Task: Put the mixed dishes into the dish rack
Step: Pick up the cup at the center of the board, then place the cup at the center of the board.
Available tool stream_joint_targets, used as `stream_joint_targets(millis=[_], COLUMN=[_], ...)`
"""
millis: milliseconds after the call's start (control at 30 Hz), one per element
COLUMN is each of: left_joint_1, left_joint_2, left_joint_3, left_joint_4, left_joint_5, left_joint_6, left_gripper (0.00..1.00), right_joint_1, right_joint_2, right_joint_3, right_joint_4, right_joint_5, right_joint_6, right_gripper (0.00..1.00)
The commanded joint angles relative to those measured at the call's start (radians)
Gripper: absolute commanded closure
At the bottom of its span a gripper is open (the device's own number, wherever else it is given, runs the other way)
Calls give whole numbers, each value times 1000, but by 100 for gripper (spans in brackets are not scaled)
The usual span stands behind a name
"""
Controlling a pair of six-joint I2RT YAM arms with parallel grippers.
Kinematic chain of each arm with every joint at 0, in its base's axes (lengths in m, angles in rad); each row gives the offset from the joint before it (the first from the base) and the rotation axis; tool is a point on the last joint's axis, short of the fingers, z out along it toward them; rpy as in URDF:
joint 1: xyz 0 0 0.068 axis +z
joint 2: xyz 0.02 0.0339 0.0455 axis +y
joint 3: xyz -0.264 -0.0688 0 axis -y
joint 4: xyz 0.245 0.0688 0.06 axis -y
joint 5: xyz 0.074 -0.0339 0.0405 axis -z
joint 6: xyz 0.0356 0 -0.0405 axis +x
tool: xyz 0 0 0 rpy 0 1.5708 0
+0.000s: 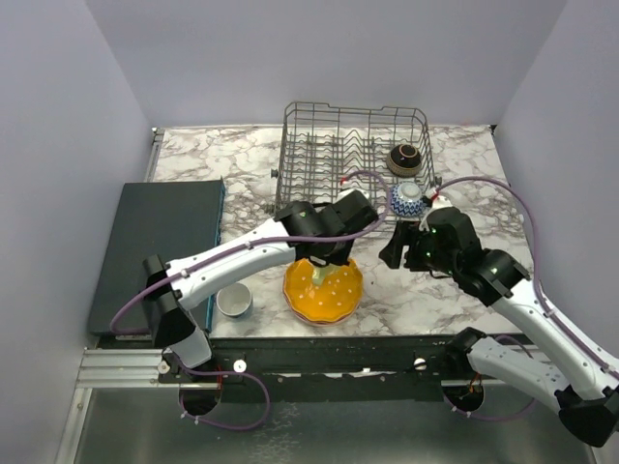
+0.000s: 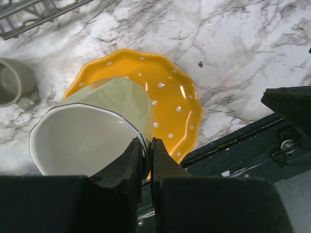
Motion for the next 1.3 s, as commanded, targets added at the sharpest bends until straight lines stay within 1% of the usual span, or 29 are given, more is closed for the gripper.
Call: stream_joint_targets(millis=[0, 133, 167, 367, 533, 633, 800, 1067, 1267], left_joint_1=[-80, -128, -140, -183, -186, -186, -187, -187, -188], left_joint_2=[83, 174, 198, 324, 402, 440, 481, 526, 559], left_joint_3=[140, 220, 237, 347, 390, 406, 432, 457, 450], left_joint_4=[28, 33, 34, 47, 76, 88, 114, 139, 140], left_joint_5=[-87, -97, -99, -87, -61, -51, -31, 11, 2], left_joint_6=[11, 26, 30, 42, 43, 42, 42, 38, 27], left_gripper=[100, 100, 100, 100, 100, 100, 100, 100, 100], right_joint_1=[6, 5, 5, 6, 6, 6, 6, 5, 6], right_joint_2=[-79, -131, -137, -175, -235, -263, -283, -330, -350], right_joint_3=[26, 20, 23, 59, 73, 74, 52, 43, 30], right_joint_4=[-112, -179, -203, -337, -441, -500, -506, -536, -544], right_joint_5=[180, 289, 318, 466, 568, 596, 571, 581, 572], right_joint_6=[85, 170, 203, 414, 614, 702, 720, 758, 777], right_gripper=[25, 24, 23, 23, 22, 21, 20, 20, 20])
